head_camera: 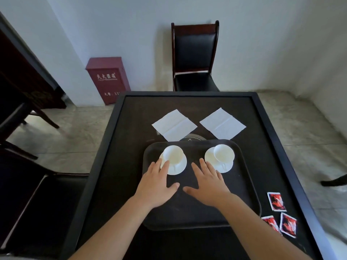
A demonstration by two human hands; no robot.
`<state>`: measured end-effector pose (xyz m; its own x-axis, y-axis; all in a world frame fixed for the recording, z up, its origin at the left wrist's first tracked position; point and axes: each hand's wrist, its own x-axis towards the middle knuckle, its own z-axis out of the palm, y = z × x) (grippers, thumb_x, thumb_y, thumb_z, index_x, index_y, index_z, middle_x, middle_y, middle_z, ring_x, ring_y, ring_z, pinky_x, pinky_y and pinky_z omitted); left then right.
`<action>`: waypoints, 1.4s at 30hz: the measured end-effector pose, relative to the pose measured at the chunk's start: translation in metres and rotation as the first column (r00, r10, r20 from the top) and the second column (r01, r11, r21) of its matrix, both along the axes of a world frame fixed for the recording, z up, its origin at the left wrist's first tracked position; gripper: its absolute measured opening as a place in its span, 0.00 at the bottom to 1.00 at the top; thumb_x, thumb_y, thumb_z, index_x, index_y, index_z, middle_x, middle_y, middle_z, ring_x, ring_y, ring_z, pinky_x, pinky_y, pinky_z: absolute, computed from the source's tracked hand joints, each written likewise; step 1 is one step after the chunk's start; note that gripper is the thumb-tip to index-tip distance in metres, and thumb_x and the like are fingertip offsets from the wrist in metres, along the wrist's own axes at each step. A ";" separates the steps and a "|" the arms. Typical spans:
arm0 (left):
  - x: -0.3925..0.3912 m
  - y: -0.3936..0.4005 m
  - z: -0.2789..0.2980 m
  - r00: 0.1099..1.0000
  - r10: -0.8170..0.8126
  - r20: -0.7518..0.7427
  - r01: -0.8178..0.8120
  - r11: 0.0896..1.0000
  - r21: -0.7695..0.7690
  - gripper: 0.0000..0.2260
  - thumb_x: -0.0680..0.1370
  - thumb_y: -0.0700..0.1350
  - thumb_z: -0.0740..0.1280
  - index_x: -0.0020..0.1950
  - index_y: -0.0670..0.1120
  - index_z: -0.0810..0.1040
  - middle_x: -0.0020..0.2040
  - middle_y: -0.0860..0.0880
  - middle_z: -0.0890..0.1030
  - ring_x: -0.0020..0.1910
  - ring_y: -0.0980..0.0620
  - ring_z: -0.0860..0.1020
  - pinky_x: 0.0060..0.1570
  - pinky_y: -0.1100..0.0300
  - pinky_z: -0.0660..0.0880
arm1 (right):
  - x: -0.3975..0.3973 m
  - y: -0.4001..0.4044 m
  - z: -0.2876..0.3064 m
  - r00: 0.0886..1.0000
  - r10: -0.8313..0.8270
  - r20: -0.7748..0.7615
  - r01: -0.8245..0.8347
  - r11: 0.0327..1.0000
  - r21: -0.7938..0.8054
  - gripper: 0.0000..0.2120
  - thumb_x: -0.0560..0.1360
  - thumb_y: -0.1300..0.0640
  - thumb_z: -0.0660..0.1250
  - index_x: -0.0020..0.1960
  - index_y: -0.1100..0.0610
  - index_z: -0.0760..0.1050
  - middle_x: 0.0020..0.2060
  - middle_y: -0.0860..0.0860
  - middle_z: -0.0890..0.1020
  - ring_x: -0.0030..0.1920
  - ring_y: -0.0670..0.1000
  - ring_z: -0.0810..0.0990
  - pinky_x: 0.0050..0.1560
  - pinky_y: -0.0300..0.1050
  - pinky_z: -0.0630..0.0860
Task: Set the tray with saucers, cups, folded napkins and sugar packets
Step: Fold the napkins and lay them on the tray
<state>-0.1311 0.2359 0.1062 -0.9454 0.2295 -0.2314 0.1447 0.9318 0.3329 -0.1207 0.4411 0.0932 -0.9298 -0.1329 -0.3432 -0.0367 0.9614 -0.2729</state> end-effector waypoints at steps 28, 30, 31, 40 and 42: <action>-0.106 0.032 0.010 0.988 0.150 -0.021 -0.150 0.988 0.034 0.33 0.78 0.64 0.60 0.78 0.51 0.58 0.80 0.49 0.57 0.79 0.45 0.52 0.73 0.45 0.60 | -0.114 0.019 0.003 0.985 0.135 -0.107 -0.138 0.990 -0.020 0.38 0.76 0.36 0.61 0.78 0.50 0.51 0.79 0.52 0.52 0.78 0.54 0.46 0.75 0.59 0.50; -0.132 0.031 0.002 0.988 0.155 -0.009 -0.155 0.988 0.014 0.32 0.78 0.64 0.60 0.78 0.51 0.59 0.79 0.48 0.58 0.78 0.45 0.53 0.73 0.44 0.62 | -0.139 0.014 0.001 0.984 0.134 -0.117 -0.138 0.990 -0.025 0.37 0.76 0.36 0.62 0.78 0.50 0.53 0.79 0.51 0.54 0.78 0.54 0.48 0.74 0.59 0.51; -0.144 0.030 -0.003 0.988 0.154 -0.001 -0.154 0.988 0.005 0.31 0.78 0.64 0.59 0.77 0.51 0.59 0.79 0.48 0.59 0.78 0.45 0.55 0.72 0.44 0.63 | -0.152 0.013 -0.001 0.984 0.137 -0.112 -0.140 0.990 -0.024 0.37 0.76 0.36 0.62 0.78 0.50 0.53 0.79 0.51 0.54 0.78 0.54 0.49 0.74 0.59 0.52; -0.247 0.018 -0.074 0.984 0.162 0.068 -0.160 0.987 -0.031 0.29 0.79 0.63 0.59 0.75 0.50 0.62 0.75 0.46 0.64 0.72 0.43 0.65 0.63 0.48 0.70 | -0.265 0.011 -0.053 0.987 0.158 -0.042 -0.157 0.987 0.034 0.33 0.77 0.40 0.63 0.76 0.51 0.57 0.77 0.51 0.61 0.76 0.55 0.58 0.72 0.57 0.61; -0.263 0.017 -0.092 0.988 0.144 0.062 -0.139 0.987 -0.077 0.30 0.79 0.64 0.59 0.76 0.51 0.61 0.76 0.45 0.63 0.72 0.42 0.64 0.63 0.49 0.70 | -0.282 0.010 -0.068 0.984 0.174 -0.030 -0.173 0.984 0.046 0.33 0.78 0.41 0.63 0.76 0.52 0.57 0.77 0.51 0.61 0.76 0.56 0.59 0.71 0.57 0.62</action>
<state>-0.3939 0.2529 0.0145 -0.9488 0.0747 -0.3070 -0.0110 0.9633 0.2683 -0.4028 0.4510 0.0248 -0.9050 -0.2788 -0.3212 -0.2121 0.9504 -0.2275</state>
